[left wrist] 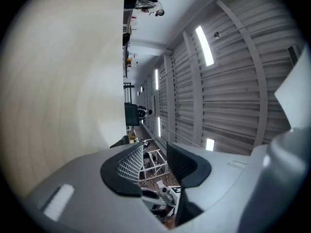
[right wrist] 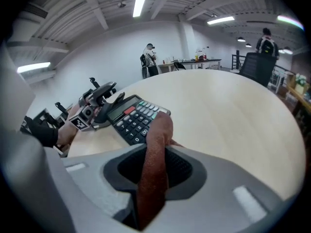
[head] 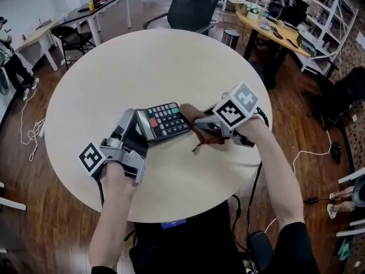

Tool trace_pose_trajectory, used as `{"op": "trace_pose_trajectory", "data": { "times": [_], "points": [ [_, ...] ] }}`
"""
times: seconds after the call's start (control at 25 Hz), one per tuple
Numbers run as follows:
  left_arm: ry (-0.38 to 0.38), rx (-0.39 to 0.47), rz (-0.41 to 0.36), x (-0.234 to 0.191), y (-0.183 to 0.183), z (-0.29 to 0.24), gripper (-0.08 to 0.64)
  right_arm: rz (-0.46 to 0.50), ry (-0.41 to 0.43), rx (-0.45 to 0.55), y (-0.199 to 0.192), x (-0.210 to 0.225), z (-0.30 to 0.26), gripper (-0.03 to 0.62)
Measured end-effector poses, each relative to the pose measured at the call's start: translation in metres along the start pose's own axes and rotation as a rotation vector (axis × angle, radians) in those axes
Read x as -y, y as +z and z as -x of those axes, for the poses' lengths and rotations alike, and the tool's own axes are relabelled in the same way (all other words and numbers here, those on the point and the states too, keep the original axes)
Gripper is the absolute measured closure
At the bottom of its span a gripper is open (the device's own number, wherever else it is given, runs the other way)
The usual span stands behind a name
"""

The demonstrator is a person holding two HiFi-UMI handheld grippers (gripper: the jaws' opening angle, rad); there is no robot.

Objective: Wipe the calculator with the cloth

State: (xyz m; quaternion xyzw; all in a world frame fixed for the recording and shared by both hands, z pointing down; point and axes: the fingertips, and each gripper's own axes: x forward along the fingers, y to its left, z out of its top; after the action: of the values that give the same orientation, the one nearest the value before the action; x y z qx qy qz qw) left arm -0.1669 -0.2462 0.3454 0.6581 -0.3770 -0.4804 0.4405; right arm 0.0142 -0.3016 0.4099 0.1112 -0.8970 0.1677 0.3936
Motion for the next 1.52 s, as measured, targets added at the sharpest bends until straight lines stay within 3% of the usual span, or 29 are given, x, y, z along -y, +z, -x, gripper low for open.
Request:
{"op": "trace_pose_trajectory", "data": {
  "times": [0.08, 0.2, 0.24, 0.32, 0.48, 0.56, 0.8, 1.04, 1.2, 1.52],
  "points": [
    [-0.001, 0.001, -0.001, 0.0, 0.0, 0.0, 0.411, 0.07, -0.126, -0.005, 0.006, 0.021, 0.01, 0.492],
    [-0.003, 0.008, 0.005, 0.001, 0.0, 0.001, 0.411, 0.288, -0.404, -0.096, 0.023, 0.055, 0.006, 0.492],
    [-0.004, 0.008, 0.006, 0.001, 0.0, 0.001, 0.411, 0.325, -0.447, -0.121, 0.027, 0.059, -0.002, 0.492],
    [-0.002, 0.006, 0.003, 0.001, -0.001, 0.001, 0.411, 0.239, -0.395, -0.076, 0.04, 0.056, -0.019, 0.492],
    [-0.002, 0.006, -0.005, 0.001, 0.0, 0.0, 0.411, -0.121, -0.146, 0.101, 0.066, 0.052, -0.037, 0.492],
    [0.0, 0.008, -0.009, 0.0, 0.001, 0.001, 0.411, -0.184, -0.105, 0.098, 0.066, 0.053, -0.043, 0.494],
    [0.002, -0.006, -0.009, 0.005, -0.003, -0.001, 0.411, -0.172, -0.051, 0.068, 0.054, 0.027, -0.034, 0.494],
    [0.002, -0.016, -0.011, 0.006, 0.003, -0.005, 0.411, -0.234, -0.028, 0.129, 0.037, 0.021, -0.016, 0.494],
    [-0.004, -0.032, -0.013, 0.009, 0.0, -0.005, 0.411, -0.223, -0.038, 0.146, 0.025, 0.011, -0.004, 0.494],
    [-0.001, -0.025, -0.012, 0.013, -0.005, -0.002, 0.411, -0.238, -0.021, 0.166, 0.047, 0.009, -0.018, 0.494]
  ]
}}
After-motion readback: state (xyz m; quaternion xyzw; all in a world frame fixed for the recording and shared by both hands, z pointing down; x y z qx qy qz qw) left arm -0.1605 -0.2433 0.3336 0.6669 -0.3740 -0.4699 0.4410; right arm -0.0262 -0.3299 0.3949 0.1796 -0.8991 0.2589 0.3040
